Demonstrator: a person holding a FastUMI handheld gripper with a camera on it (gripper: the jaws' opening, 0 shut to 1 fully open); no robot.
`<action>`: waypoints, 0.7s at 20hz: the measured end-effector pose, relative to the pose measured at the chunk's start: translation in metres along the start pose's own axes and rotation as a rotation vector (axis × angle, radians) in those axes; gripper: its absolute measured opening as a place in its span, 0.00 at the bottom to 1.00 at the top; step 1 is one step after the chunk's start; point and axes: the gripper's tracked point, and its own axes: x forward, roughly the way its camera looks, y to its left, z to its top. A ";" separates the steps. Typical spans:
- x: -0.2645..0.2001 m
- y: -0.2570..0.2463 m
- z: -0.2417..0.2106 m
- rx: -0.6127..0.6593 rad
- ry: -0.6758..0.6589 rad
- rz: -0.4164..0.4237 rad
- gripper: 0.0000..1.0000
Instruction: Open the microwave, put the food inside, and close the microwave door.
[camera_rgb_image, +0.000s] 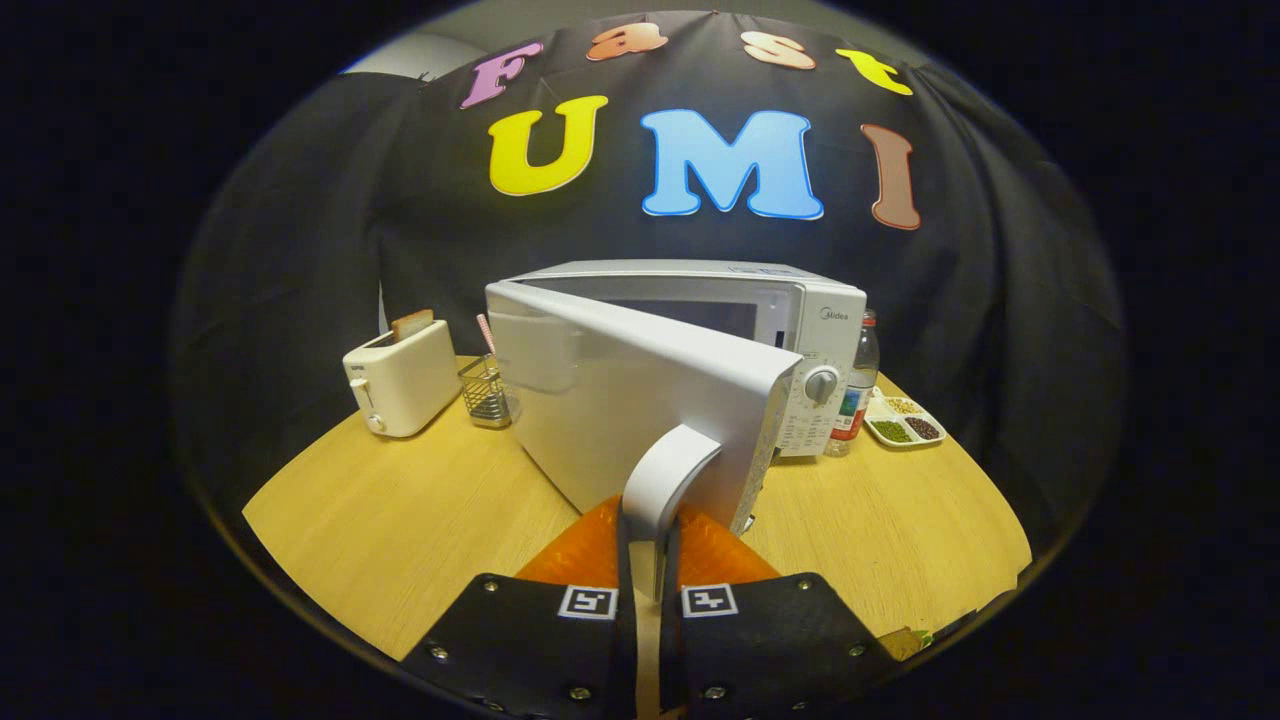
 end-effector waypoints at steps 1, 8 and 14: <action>-0.004 0.009 -0.003 -0.010 -0.006 0.012 0.09; -0.032 0.072 -0.015 -0.104 -0.027 0.156 0.13; -0.053 0.125 -0.026 -0.226 -0.055 0.253 0.16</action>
